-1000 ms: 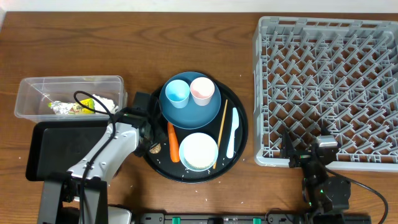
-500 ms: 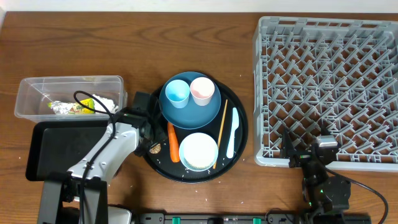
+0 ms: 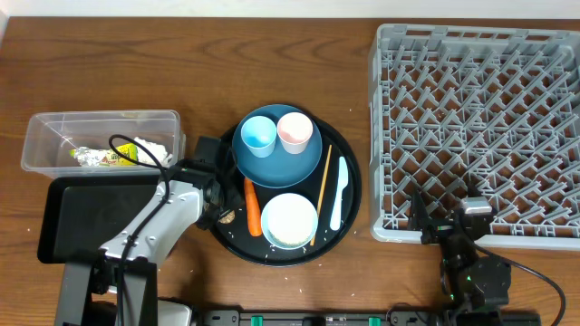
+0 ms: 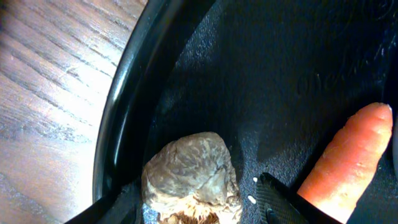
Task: Sort waste into correct bins and load items into the dishwasher rack
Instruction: 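Lower the left gripper and close it on the brown shell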
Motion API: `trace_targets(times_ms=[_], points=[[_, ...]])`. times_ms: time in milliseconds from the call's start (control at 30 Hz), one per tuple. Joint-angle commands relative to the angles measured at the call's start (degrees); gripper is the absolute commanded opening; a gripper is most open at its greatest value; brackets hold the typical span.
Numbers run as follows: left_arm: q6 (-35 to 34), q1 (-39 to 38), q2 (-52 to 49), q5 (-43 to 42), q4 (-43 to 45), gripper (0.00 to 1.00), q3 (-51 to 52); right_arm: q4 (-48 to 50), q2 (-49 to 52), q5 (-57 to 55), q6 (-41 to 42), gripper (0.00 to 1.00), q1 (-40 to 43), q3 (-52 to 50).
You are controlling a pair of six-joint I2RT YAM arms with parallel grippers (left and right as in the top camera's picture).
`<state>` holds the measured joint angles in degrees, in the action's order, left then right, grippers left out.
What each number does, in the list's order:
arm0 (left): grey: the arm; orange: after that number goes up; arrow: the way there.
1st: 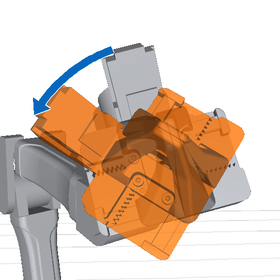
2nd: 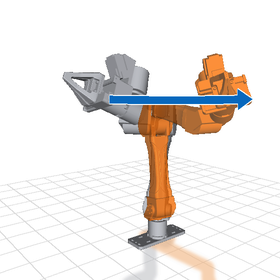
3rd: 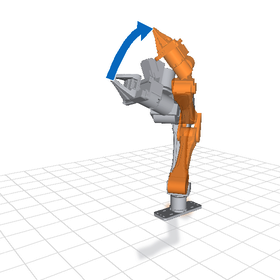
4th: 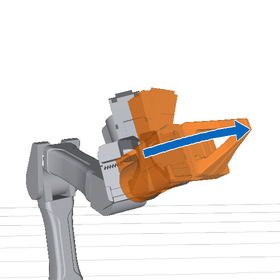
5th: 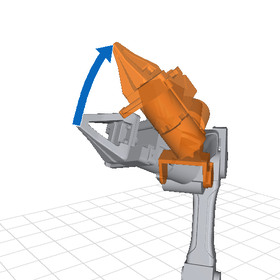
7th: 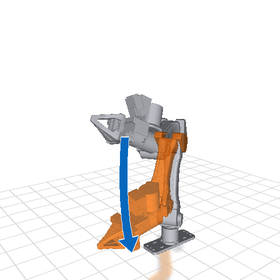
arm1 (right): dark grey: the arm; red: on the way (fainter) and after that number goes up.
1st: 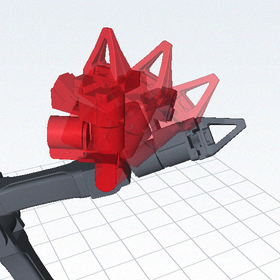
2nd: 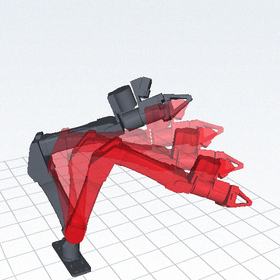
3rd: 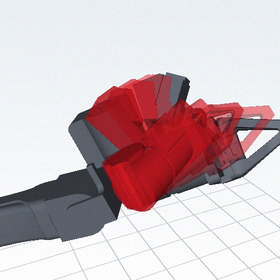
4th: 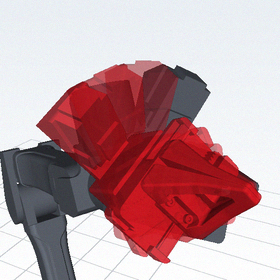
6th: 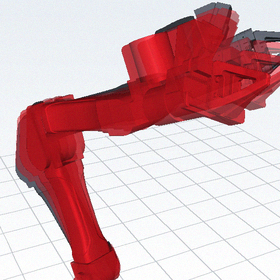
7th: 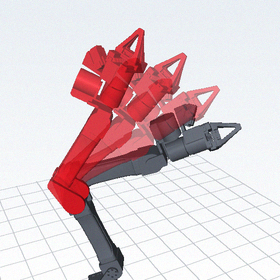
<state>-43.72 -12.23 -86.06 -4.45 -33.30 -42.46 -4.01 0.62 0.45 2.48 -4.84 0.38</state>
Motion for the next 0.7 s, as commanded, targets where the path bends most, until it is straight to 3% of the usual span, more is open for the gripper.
trace_targets(times_ms=[0, 500, 667], points=[[-0.5, 0.0, -0.5, 1.1, 0.1, 0.55, 0.9, -0.2, -0.3, 0.2, -0.4, 0.99, 0.0, -0.1], [-0.3, 0.0, -0.5, 1.1, 0.2, 0.55, 1.0, -0.2, -0.3, 0.2, -0.4, 0.99, 0.0, -0.1], [-0.3, 0.0, -0.5, 1.1, 0.3, 0.45, 1.0, -0.2, -0.3, 0.2, -0.4, 0.99, 0.0, -0.1]])
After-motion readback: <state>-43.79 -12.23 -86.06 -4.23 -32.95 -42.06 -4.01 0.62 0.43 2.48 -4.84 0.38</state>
